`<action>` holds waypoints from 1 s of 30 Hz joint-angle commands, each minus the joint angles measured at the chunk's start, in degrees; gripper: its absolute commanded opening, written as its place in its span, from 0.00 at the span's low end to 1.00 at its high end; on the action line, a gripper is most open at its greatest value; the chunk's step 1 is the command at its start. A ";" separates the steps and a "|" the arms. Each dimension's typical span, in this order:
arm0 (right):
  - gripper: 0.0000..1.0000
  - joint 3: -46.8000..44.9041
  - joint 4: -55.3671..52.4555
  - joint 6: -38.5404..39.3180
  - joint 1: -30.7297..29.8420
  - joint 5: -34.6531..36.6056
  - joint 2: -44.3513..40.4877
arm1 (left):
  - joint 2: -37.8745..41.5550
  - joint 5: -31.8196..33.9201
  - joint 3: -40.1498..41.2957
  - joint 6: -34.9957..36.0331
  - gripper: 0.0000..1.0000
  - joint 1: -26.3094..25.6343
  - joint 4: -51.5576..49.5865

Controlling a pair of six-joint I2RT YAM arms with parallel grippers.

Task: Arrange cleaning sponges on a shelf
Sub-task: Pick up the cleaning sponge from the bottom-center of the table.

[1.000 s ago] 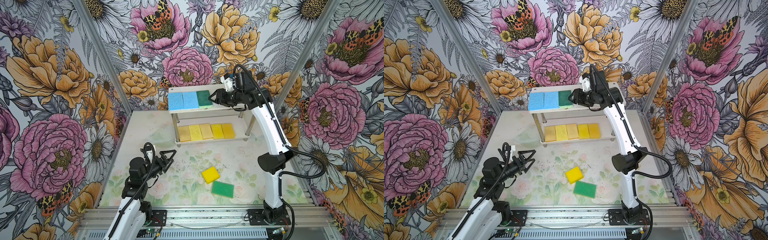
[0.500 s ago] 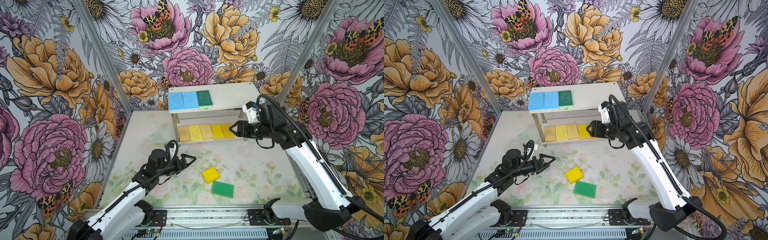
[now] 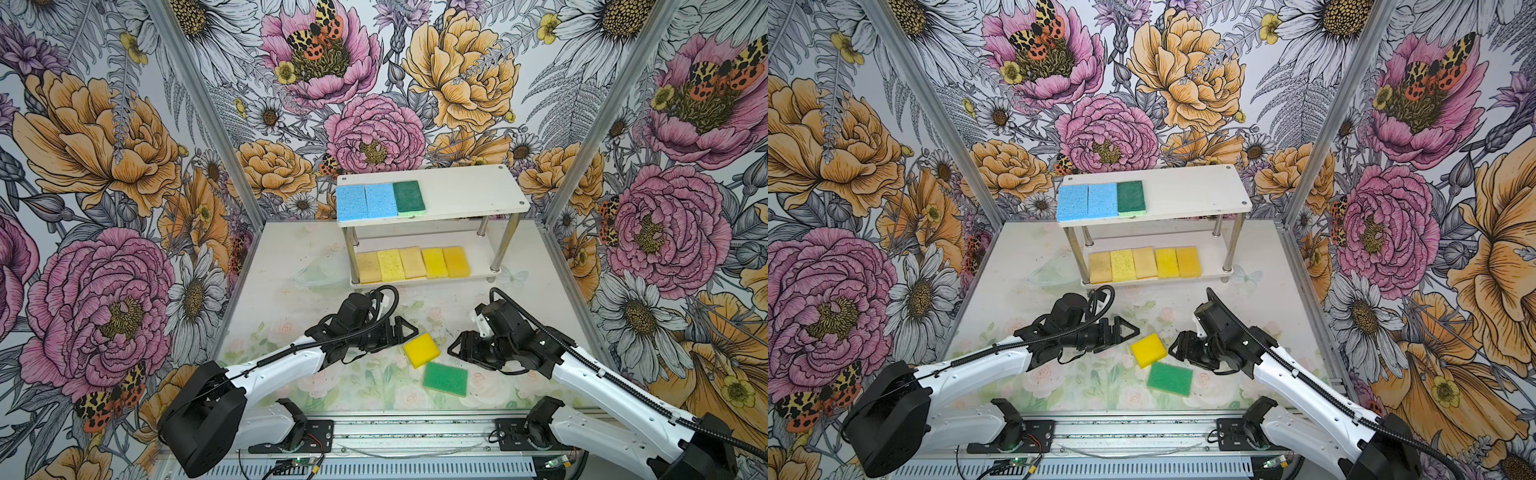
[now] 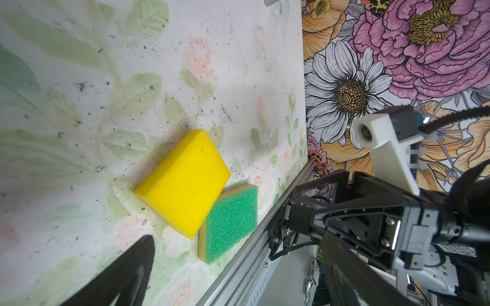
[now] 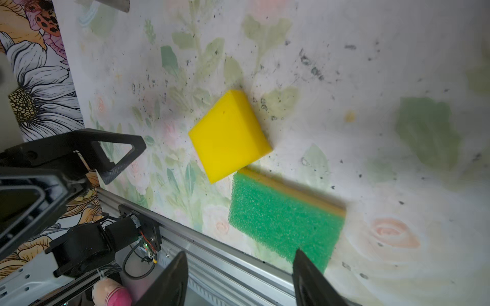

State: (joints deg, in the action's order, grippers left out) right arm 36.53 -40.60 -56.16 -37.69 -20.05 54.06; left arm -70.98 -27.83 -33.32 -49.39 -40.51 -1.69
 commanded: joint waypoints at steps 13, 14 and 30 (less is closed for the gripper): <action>0.66 -11.85 5.27 -8.74 -3.24 0.69 -1.92 | -1.18 1.03 -1.03 -0.14 0.99 -1.76 2.67; 0.65 -11.67 5.27 -8.40 -3.35 0.87 -1.48 | -1.22 0.90 -1.13 -0.13 0.99 -1.77 2.75; 0.32 -11.70 8.70 -4.92 -3.35 5.03 7.00 | 0.87 0.07 -0.39 -0.80 0.99 -0.54 2.67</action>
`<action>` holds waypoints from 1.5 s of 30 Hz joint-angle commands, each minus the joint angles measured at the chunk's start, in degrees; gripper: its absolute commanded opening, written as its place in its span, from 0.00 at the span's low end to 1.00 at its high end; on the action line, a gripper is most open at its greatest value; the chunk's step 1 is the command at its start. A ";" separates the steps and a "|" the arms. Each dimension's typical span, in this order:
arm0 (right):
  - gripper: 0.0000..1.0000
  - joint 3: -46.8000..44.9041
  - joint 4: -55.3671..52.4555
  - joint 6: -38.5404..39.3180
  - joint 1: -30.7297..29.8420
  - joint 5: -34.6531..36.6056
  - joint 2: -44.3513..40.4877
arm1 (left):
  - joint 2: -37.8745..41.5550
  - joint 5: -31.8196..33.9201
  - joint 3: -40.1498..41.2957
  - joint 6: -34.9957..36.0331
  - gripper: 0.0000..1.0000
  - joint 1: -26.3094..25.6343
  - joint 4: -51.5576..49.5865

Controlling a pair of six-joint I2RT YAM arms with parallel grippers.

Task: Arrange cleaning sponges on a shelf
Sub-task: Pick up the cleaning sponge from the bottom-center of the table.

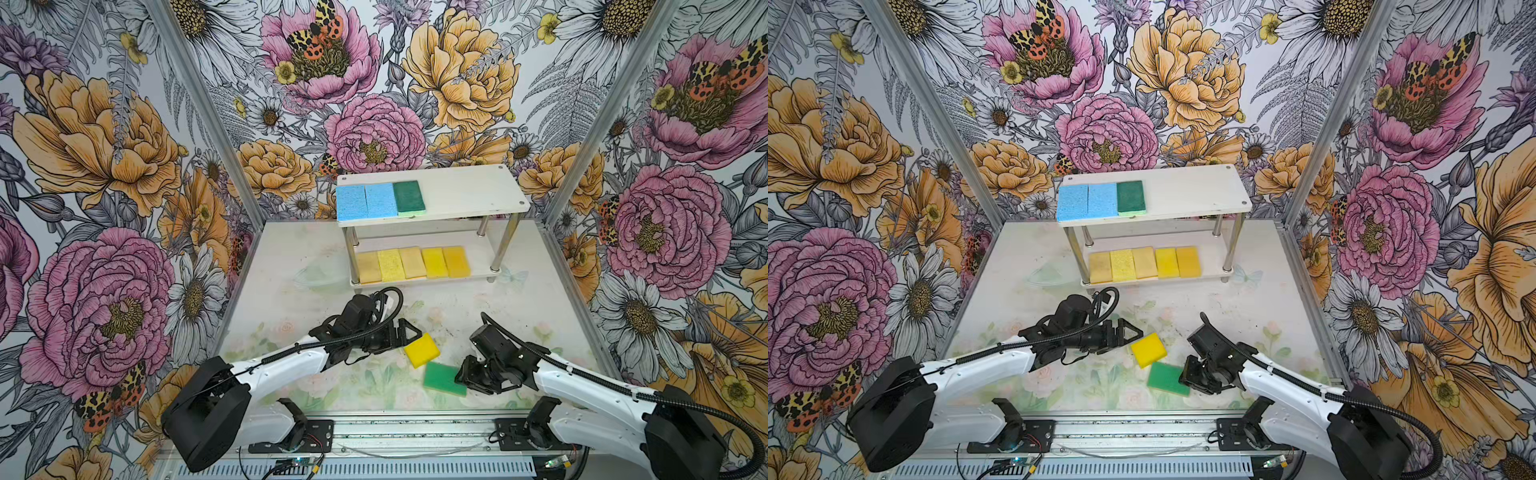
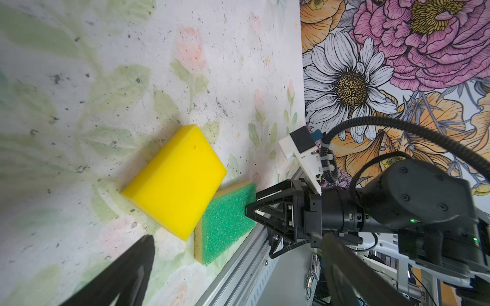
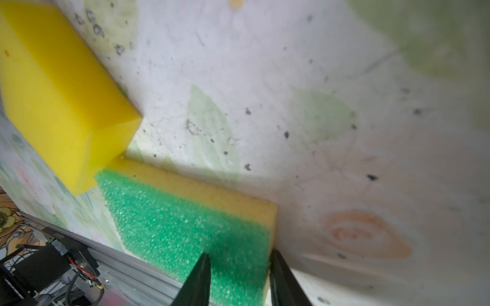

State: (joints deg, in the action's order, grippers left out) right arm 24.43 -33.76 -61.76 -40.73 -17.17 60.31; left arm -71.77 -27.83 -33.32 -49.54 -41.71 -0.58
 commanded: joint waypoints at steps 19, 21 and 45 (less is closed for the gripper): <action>0.00 22.02 -5.46 25.67 -0.48 -8.26 3.18 | 3.73 -20.20 -5.62 10.53 0.99 11.97 -8.76; 0.00 25.86 -6.35 29.06 -0.75 -10.19 6.79 | 4.06 -22.78 -6.80 11.14 0.99 13.52 -9.23; 0.00 41.79 -12.29 41.24 -1.11 -12.28 16.55 | -2.56 -28.77 -12.14 20.22 0.69 9.06 -16.90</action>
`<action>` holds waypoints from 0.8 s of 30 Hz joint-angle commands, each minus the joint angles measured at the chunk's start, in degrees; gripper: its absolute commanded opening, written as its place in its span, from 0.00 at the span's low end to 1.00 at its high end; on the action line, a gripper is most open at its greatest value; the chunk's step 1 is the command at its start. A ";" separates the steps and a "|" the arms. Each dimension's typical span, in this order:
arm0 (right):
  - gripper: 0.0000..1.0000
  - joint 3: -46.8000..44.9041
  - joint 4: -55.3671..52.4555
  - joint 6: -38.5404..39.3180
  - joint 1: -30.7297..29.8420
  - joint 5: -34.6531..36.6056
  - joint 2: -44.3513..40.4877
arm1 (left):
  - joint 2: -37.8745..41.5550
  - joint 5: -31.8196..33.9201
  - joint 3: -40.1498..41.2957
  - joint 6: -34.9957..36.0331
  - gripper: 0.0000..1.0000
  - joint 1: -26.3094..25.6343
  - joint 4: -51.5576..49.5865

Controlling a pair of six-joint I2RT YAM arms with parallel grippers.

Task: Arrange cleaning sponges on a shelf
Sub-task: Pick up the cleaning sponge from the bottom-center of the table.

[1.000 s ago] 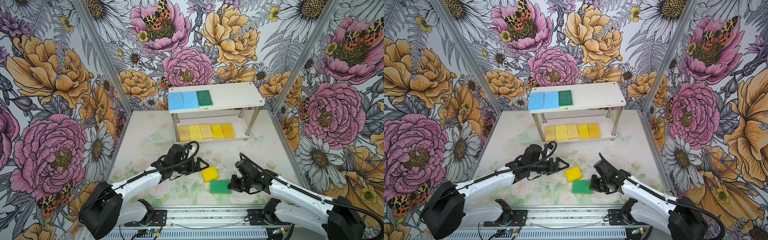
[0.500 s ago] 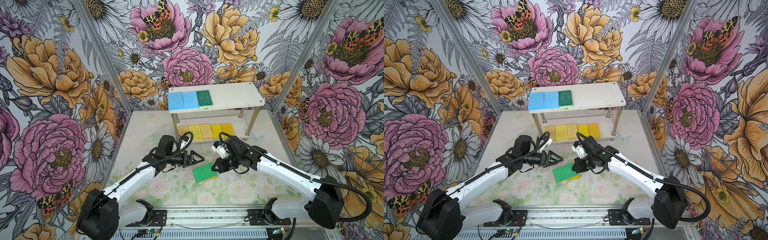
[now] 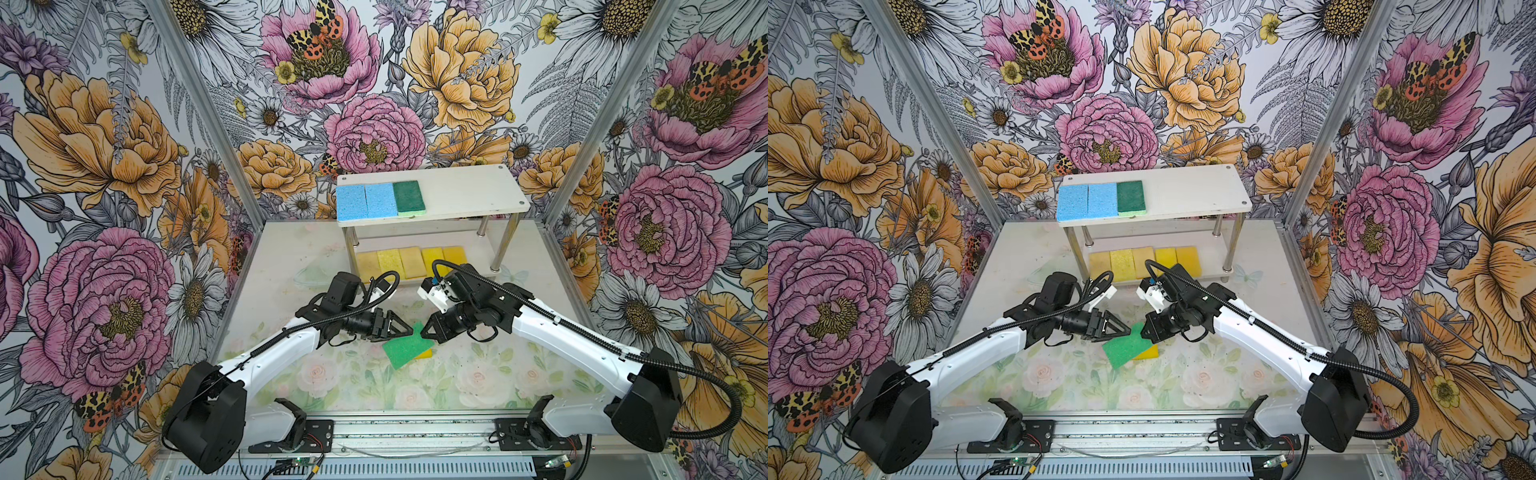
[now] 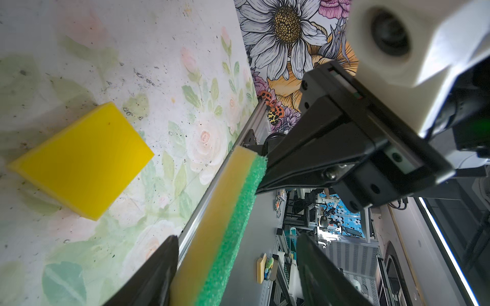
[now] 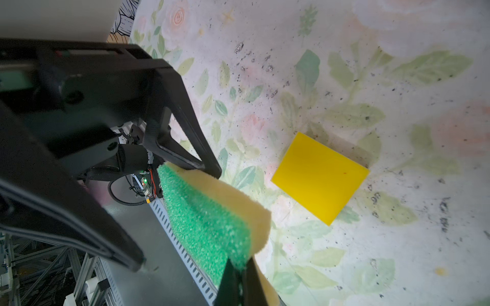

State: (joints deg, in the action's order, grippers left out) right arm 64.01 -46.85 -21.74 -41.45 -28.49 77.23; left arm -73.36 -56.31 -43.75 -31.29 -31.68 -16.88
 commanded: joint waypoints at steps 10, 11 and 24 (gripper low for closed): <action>0.00 3.01 0.35 1.77 -0.38 -0.78 0.20 | -2.60 0.48 -2.86 2.12 0.21 -1.67 -0.59; 0.00 3.10 0.27 1.79 -0.38 -0.62 0.20 | -2.74 0.50 -2.99 2.16 0.16 -1.65 -0.61; 0.54 1.30 1.61 -14.90 7.26 8.97 -11.54 | 2.49 15.73 11.77 -29.09 0.04 1.57 29.62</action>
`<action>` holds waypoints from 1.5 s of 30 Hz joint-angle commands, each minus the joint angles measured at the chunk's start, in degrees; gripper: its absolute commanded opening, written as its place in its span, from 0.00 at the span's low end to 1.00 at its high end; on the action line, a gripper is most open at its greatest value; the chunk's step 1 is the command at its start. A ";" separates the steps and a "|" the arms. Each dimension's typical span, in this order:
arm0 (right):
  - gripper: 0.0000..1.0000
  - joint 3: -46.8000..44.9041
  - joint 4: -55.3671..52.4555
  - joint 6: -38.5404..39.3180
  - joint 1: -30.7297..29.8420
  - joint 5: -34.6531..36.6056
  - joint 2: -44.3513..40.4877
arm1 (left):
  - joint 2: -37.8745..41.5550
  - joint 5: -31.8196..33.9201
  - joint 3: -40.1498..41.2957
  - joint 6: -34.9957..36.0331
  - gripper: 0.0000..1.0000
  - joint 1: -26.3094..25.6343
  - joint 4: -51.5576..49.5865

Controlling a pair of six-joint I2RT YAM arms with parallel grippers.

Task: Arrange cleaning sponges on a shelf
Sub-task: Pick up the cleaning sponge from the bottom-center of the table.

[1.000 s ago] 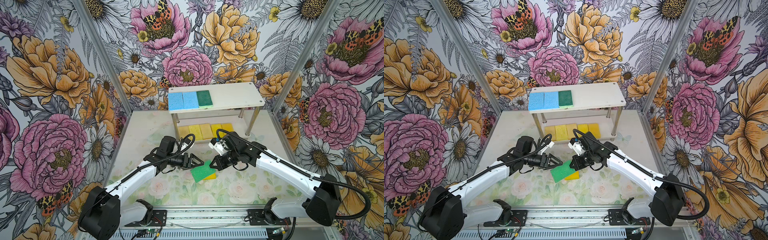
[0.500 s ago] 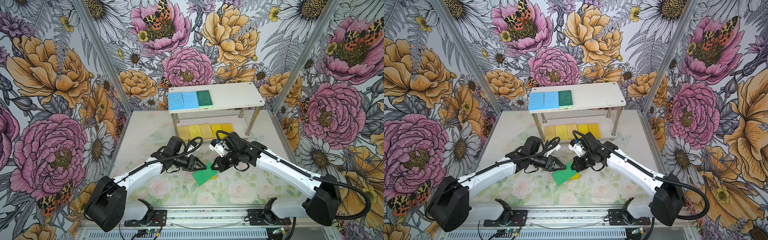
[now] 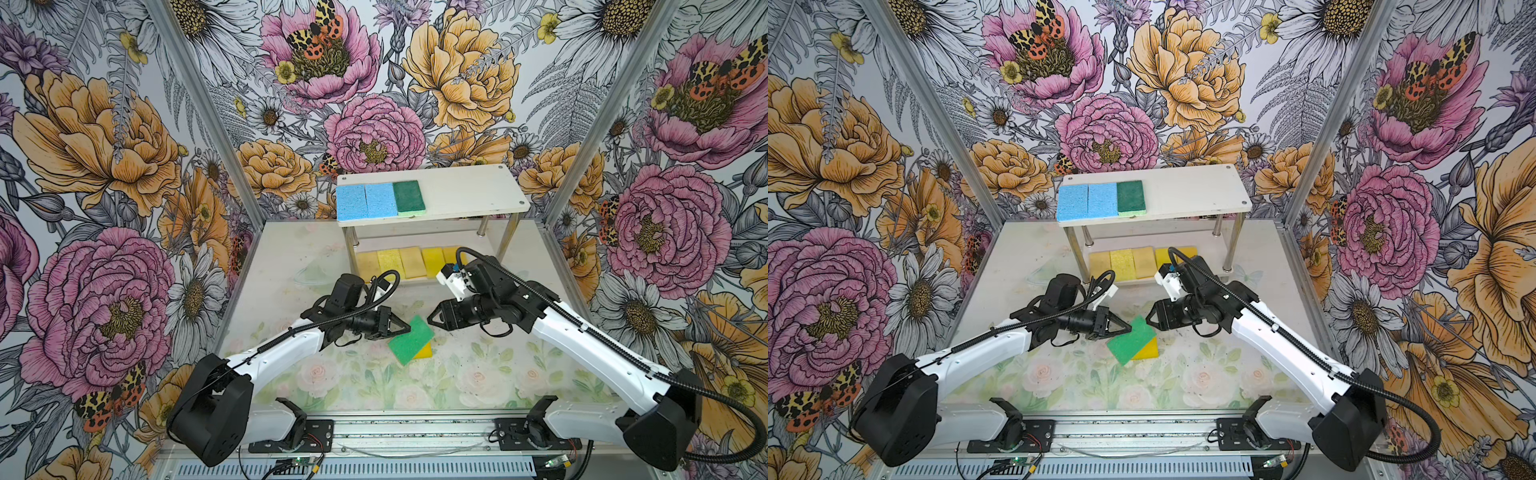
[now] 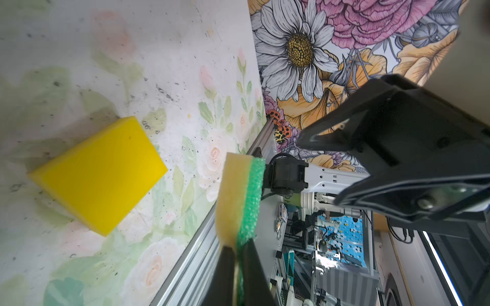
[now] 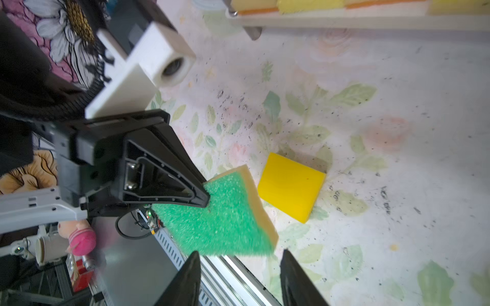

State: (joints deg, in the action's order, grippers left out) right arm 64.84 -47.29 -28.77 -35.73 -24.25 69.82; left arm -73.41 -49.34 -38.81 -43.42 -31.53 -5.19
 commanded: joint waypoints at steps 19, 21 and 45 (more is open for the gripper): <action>0.61 -13.02 24.42 -28.92 -9.38 5.54 -5.27 | 21.46 76.26 28.94 -40.44 0.08 -19.73 43.28; 0.60 -12.81 25.96 -29.06 -9.36 5.41 -4.36 | 21.55 76.28 28.95 -40.52 0.09 -19.73 43.60; 0.44 -7.56 34.55 -29.95 -14.57 4.25 7.38 | 21.73 73.34 28.27 -41.16 0.10 -19.10 46.41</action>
State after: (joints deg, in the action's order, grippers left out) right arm 55.42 -14.46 -58.11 -49.93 -20.16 76.27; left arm -51.83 25.04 -10.39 -84.12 -50.83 39.31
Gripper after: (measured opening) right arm 0.437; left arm 0.101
